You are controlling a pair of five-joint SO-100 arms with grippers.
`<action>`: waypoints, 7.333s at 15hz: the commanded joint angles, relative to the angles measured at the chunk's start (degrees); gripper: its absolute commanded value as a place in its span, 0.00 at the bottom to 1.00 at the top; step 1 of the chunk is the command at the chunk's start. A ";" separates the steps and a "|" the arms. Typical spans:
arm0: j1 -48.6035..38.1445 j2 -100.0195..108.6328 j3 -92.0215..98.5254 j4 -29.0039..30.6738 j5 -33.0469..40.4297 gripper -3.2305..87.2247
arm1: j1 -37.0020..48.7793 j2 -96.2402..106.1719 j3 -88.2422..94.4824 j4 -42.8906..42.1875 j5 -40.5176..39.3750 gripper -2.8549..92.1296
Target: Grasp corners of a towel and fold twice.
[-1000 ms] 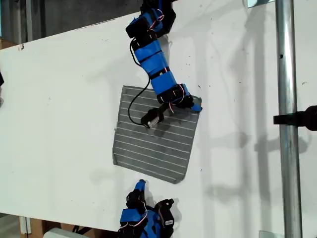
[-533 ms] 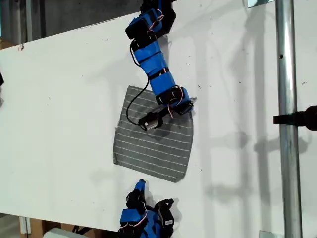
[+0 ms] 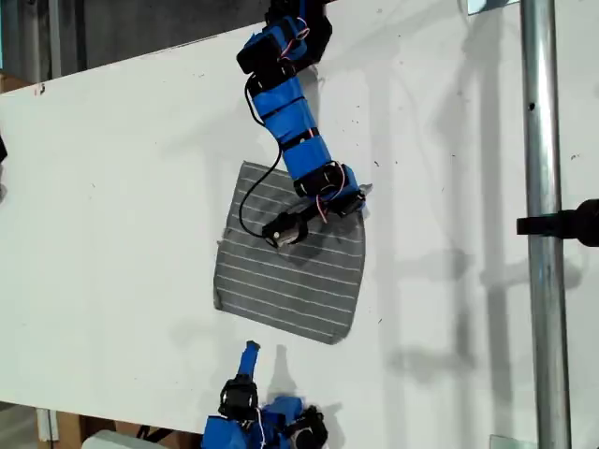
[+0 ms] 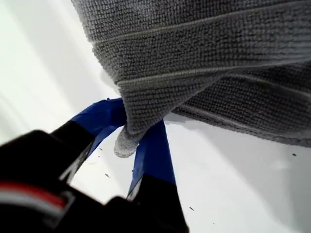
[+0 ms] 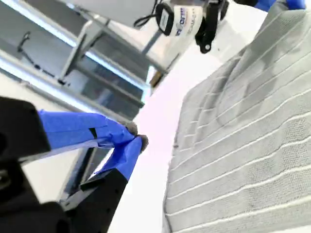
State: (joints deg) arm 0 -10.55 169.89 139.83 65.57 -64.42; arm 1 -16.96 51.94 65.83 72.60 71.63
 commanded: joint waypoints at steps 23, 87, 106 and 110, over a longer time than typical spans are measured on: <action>21.62 -74.62 -18.81 0.26 7.21 0.46 | 1.14 2.90 1.41 -2.99 -0.88 0.03; -5.10 29.53 38.23 -1.05 4.04 0.01 | 26.72 64.60 78.22 -26.98 15.38 0.54; -5.98 29.53 38.50 -1.05 5.27 0.01 | 26.72 89.91 64.25 0.97 5.19 0.03; -5.80 29.53 38.50 -0.88 5.01 0.01 | 27.69 66.97 55.37 -27.69 -1.23 0.03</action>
State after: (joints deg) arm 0 -15.73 198.90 178.07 65.48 -59.50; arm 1 10.20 123.31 126.65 52.03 71.63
